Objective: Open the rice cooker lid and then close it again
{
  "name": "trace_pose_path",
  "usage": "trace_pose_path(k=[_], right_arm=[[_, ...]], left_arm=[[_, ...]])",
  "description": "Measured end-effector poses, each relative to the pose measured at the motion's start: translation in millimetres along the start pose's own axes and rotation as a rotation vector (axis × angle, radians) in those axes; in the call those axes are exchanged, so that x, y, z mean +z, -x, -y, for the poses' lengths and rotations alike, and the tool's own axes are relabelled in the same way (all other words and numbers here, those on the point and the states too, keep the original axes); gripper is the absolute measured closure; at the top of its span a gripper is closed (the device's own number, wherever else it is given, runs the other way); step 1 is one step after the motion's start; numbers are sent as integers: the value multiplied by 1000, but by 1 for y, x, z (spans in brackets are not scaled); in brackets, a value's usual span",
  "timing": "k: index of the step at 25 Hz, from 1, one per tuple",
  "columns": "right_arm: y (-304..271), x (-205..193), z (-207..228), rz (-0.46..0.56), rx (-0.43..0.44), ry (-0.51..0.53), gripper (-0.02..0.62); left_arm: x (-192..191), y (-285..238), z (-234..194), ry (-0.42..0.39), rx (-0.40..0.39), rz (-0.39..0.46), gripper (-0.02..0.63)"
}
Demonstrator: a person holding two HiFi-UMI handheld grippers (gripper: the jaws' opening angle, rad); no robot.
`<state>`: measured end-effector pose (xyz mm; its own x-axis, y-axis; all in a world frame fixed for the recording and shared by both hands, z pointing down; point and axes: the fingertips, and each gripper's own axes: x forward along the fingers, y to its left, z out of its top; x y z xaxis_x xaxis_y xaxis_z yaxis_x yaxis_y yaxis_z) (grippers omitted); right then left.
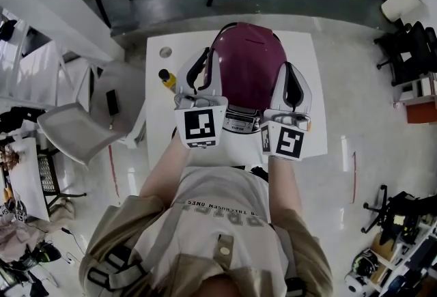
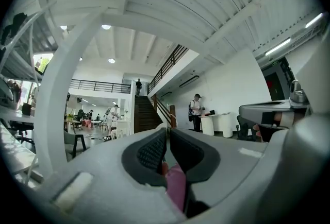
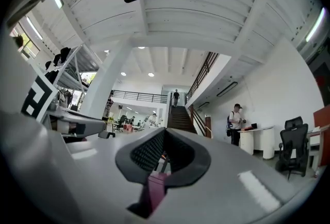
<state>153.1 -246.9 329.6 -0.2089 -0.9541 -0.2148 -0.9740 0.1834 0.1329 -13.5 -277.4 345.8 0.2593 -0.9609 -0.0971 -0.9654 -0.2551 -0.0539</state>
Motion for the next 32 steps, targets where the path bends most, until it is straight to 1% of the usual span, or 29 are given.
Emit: trace_pose_path(k=[4,7,12,17,21,26,32], right_arm=[[1,5,-3,13,8,19,594],[1,8,-7,21,18,23,594],[3,13,-7,31,23,32,594],[5,15,-7,37,26,29,594],[6,13,-11,21,42,73,595],[7,15,-13,19,44,91,595],[9,13,-17,11,67,86,597]], left_arm=[[5,2,11,-22,-30,29,596],[12,4,14,-39,-41,57,597],[19,6,21,-22,-72,79,597],[22,7,26,-48,-97,101,597],[21,8,33,-54,-115,89,595],[24,10,41,-104,-140,93,595],[19,12,48,-81,-148,93,595]])
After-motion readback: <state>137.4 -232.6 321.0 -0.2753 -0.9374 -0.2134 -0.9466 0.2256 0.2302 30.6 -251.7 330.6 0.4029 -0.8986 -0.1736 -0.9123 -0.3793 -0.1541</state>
